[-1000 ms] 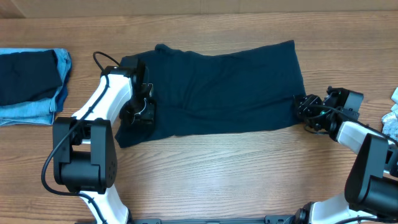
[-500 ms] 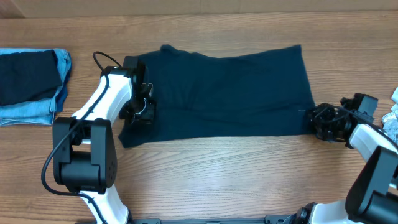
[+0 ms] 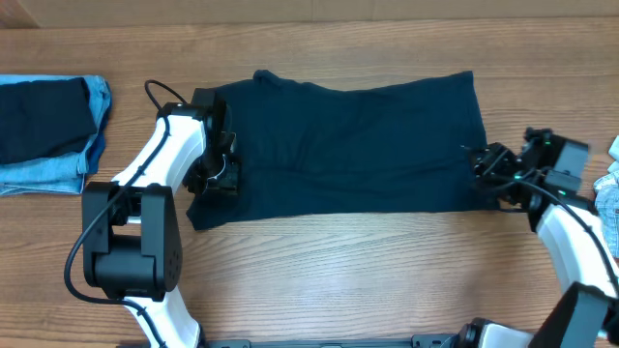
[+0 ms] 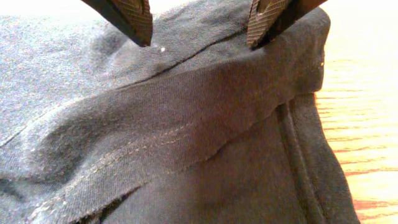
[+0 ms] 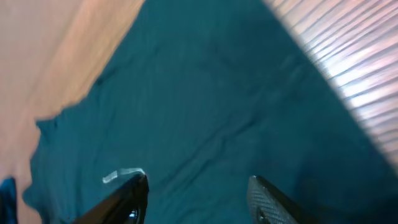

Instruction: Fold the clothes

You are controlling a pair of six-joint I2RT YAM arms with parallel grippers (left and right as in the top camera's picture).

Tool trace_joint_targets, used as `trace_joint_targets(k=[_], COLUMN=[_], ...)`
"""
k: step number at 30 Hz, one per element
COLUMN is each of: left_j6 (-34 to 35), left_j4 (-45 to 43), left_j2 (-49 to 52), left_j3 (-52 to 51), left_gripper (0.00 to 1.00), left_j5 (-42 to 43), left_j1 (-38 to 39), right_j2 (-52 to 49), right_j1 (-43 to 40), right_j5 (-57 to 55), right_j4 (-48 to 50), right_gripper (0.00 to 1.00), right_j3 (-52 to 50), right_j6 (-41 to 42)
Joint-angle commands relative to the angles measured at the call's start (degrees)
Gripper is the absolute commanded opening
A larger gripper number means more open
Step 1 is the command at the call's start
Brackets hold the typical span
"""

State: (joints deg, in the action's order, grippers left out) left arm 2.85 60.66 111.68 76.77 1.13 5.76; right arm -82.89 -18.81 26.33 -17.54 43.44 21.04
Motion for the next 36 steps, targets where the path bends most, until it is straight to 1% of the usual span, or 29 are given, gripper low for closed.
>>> trace_joint_targets(k=[1,6,7,10,13,18,24,28,29,30,31,32,33,34,36], left_j6=[-0.3,-0.3,-0.3,-0.3,-0.3,-0.3,-0.6,-1.5,-1.6,-1.6,-1.6,-1.6,-1.6,-1.6,-1.6], left_j4=[0.2,0.2,0.2,0.2,0.2,0.3,1.2,1.8,1.9,2.0,2.0,1.9,1.4,1.0,0.3], left_j2=[0.7,0.7,0.7,0.7,0.7,0.7,0.7,0.7,0.7,0.7,0.7,0.7,0.7,0.7,0.7], left_j3=[-0.2,-0.2,-0.2,-0.2,-0.2,-0.2,-0.2,-0.2,-0.2,-0.2,-0.2,-0.3,-0.4,-0.7,-1.4], left_gripper=[0.54,0.55,0.55,0.55,0.55,0.55,0.56,0.56,0.56,0.56,0.56,0.56,0.56,0.56,0.55], left_j5=[0.3,0.4,0.4,0.4,0.3,-0.1,-2.2,-3.1,-3.1,-3.0,-2.8,-1.5,-0.9,-0.6,-0.4], left_j1=[0.2,0.2,0.2,0.2,0.2,0.2,0.2,0.2,0.2,0.2,0.2,0.2,0.2,0.2,0.2], right_j2=[-5.3,-11.5,-12.3,-14.2,-15.4,-17.4,-19.2,-19.2,-19.2,-19.2,-19.1,-18.8,-18.5,-17.8,-16.1], right_j1=[4.1,7.8,8.2,8.6,7.5,5.8,2.2,0.2,0.0,-0.1,-0.2,-0.2,-0.2,-0.2,-0.2], right_j5=[-0.6,-0.5,-0.5,-0.8,-1.4,-9.1,-9.6,-7.1,-7.1,-6.2,-4.3,-0.3,1.1,1.6,1.6], right_j4=[1.0,7.0,8.3,10.6,12.6,15.0,21.8,22.2,22.2,22.2,22.2,21.8,21.2,19.8,17.6], right_gripper=[0.5,0.49,0.46,0.45,0.46,0.46,0.46,0.46,0.47,0.52,0.54,0.56,0.57,0.59,0.6], right_j3=[-0.3,-0.3,-0.3,-0.3,-0.3,-0.3,-0.2,0.2,0.2,0.2,0.2,0.8,1.2,1.8,2.9], right_j6=[0.3,1.5,1.7,3.1,3.3,4.5,4.5,4.5,4.5,4.4,3.9,1.9,1.3,1.4,1.3])
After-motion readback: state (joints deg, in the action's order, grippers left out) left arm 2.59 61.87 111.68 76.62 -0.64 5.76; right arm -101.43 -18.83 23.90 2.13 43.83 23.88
